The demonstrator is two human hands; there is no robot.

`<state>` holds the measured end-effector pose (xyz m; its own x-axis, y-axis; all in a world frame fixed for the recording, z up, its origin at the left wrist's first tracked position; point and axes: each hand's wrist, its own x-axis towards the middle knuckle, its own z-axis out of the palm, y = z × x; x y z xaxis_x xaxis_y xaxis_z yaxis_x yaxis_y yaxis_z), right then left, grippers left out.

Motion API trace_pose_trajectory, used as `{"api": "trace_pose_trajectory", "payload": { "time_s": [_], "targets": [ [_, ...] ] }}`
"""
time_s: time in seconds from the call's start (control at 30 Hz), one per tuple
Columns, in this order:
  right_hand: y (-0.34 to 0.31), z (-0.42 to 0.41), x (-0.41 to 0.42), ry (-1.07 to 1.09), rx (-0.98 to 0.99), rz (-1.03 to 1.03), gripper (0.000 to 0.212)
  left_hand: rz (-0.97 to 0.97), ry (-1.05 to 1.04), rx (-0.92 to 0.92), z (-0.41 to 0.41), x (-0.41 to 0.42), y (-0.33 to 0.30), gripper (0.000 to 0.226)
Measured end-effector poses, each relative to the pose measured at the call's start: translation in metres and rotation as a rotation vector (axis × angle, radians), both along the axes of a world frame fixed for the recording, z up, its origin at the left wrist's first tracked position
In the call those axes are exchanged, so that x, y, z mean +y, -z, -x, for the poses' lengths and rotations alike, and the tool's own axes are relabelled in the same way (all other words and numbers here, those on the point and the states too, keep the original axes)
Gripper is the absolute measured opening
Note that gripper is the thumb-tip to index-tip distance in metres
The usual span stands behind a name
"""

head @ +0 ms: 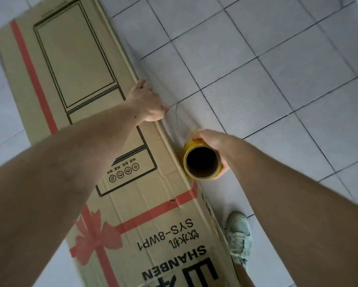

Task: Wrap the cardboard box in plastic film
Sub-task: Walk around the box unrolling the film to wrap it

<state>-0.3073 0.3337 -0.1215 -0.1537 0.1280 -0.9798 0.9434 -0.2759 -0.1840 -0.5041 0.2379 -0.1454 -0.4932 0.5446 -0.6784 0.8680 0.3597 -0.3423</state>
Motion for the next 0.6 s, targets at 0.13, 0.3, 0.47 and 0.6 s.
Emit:
{"api": "trace_pose_trajectory", "payload": {
  "time_s": [0.13,0.3,0.47,0.6],
  "targets": [
    [0.005,-0.061,-0.015,0.342,-0.098,0.104,0.049,0.003,0.000,0.015,-0.001,-0.001,-0.003,0.066],
    [0.008,-0.124,-0.031,0.793,-0.187,0.281,0.064,0.075,0.006,0.027,-0.005,0.001,-0.008,0.070],
    [-0.007,-0.123,-0.025,0.712,-0.143,0.213,0.042,0.197,0.187,0.027,-0.036,0.007,-0.008,0.073],
    [-0.017,-0.093,-0.008,0.275,-0.046,-0.129,0.037,0.021,0.293,-0.156,-0.091,0.028,-0.007,0.059]
  ]
}}
